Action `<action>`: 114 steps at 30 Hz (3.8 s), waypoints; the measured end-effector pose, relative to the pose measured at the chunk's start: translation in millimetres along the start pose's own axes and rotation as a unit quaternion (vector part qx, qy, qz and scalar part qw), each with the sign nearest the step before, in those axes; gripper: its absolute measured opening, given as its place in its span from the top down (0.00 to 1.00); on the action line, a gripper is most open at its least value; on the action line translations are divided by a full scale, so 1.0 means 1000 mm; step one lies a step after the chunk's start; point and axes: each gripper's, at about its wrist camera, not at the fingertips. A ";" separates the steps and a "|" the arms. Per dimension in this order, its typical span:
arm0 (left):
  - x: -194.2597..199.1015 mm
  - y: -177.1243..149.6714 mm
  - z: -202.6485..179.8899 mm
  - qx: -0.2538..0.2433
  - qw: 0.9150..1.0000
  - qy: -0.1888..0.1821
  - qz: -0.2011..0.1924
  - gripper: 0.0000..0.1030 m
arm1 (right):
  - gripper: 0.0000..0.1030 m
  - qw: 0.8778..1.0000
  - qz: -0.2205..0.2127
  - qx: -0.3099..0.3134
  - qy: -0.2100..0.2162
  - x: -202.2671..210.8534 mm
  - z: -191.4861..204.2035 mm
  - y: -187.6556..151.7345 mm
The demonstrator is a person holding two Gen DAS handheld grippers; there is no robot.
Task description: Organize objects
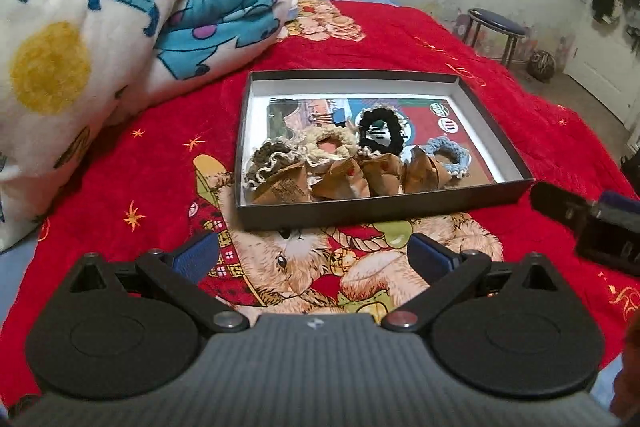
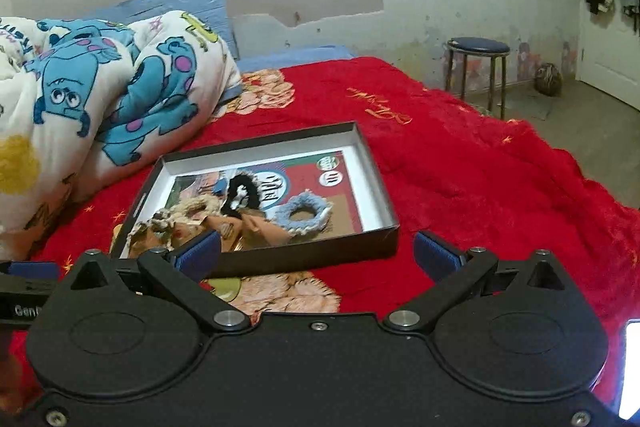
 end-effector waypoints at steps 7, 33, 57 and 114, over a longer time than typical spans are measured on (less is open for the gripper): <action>0.000 0.001 -0.004 -0.019 1.000 0.016 -0.001 0.00 | 0.00 0.999 0.016 0.023 -0.021 -0.014 0.004 -0.007; -0.044 -0.008 0.000 -0.046 0.996 0.052 0.060 0.00 | 0.00 0.998 0.060 0.017 -0.002 -0.054 0.014 -0.026; -0.044 -0.010 -0.005 -0.049 0.997 0.039 0.055 0.00 | 0.00 0.998 0.057 0.005 -0.006 -0.054 0.015 -0.026; -0.064 -0.027 0.006 0.066 0.994 -0.021 0.089 0.00 | 0.00 0.991 0.088 0.060 -0.079 -0.088 -0.005 -0.012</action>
Point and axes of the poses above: each gripper's, at about its wrist camera, not at the fingertips, and x roughly against the way its jaws point, z to its left, y to its top, and after that the axes turned 10 degrees about -x, right-handed
